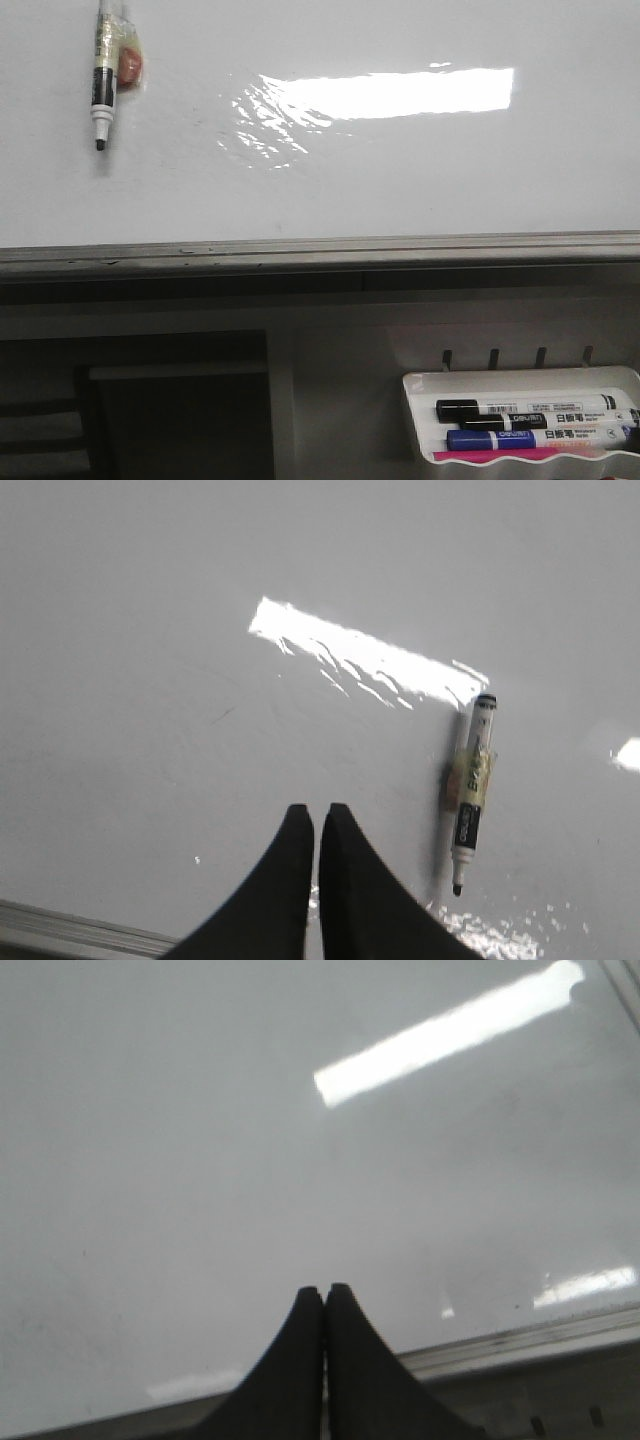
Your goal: Write number 7 on whiteboard
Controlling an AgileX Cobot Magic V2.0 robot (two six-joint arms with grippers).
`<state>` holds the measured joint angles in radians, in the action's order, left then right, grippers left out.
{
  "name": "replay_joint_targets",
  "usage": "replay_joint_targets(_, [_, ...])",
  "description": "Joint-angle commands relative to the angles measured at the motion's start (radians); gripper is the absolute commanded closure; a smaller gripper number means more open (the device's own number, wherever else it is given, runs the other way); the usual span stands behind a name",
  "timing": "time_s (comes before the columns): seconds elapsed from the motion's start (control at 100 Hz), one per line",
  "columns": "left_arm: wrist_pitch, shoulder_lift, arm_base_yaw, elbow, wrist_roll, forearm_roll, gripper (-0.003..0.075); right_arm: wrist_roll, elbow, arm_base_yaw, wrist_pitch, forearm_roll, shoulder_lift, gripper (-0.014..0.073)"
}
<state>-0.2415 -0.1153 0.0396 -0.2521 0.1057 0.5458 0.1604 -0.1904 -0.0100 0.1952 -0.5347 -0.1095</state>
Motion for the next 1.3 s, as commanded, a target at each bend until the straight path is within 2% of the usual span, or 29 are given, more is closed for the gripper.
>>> replay_joint_targets(0.0, [-0.058, -0.125, 0.001, -0.131, -0.006, -0.098, 0.0741, 0.013, -0.109, -0.004, 0.066, 0.047, -0.130, 0.0643])
replay_joint_targets(0.11, [-0.157, -0.246, -0.008, -0.241, -0.002, -0.127, 0.0741, 0.016, -0.218, -0.004, 0.209, 0.069, -0.281, 0.0643])
replay_joint_targets(0.27, [-0.162, -0.356, -0.089, -0.315, 0.022, -0.111, 0.0740, 0.026, -0.337, -0.004, 0.323, 0.073, -0.449, 0.0641])
replay_joint_targets(0.33, [-0.158, -0.387, -0.123, -0.327, 0.034, -0.108, 0.0731, 0.042, -0.365, -0.004, 0.340, 0.066, -0.488, 0.0607])
replay_joint_targets(0.36, [-0.154, -0.401, -0.137, -0.333, 0.039, -0.102, 0.0714, 0.042, -0.378, -0.004, 0.345, 0.060, -0.501, 0.0564])
replay_joint_targets(0.4, [-0.145, -0.423, -0.158, -0.335, 0.041, -0.098, 0.0670, 0.042, -0.389, -0.004, 0.348, 0.061, -0.517, 0.0501])
replay_joint_targets(0.43, [-0.134, -0.436, -0.171, -0.335, 0.041, -0.088, 0.0629, 0.042, -0.399, -0.004, 0.352, 0.060, -0.525, 0.0421])
replay_joint_targets(0.52, [-0.096, -0.481, -0.208, -0.335, 0.041, -0.045, 0.0447, 0.042, -0.411, -0.004, 0.354, 0.056, -0.536, 0.0191])
replay_joint_targets(0.55, [-0.078, -0.499, -0.219, -0.335, 0.043, -0.026, 0.0386, 0.042, -0.413, -0.004, 0.354, 0.054, -0.538, 0.0142])
replay_joint_targets(0.6, [-0.052, -0.525, -0.238, -0.335, 0.045, -0.007, 0.0281, 0.042, -0.413, -0.004, 0.351, 0.051, -0.538, 0.0095])
replay_joint_targets(0.65, [-0.023, -0.552, -0.259, -0.335, 0.047, 0.000, 0.0230, 0.042, -0.413, -0.004, 0.351, 0.047, -0.538, 0.0093])
replay_joint_targets(0.83, [0.101, -0.670, -0.367, -0.335, 0.075, 0.005, 0.0253, 0.042, -0.413, -0.004, 0.351, 0.031, -0.538, 0.0104])
replay_joint_targets(1.04, [0.335, -0.834, -0.482, -0.337, 0.079, 0.005, 0.0265, 0.042, -0.413, -0.004, 0.346, 0.031, -0.538, 0.0104])
replay_joint_targets(1.29, [0.362, -1.024, -0.490, -0.430, 0.079, -0.049, 0.0265, 0.044, -0.413, -0.004, 0.346, 0.031, -0.538, 0.0104])
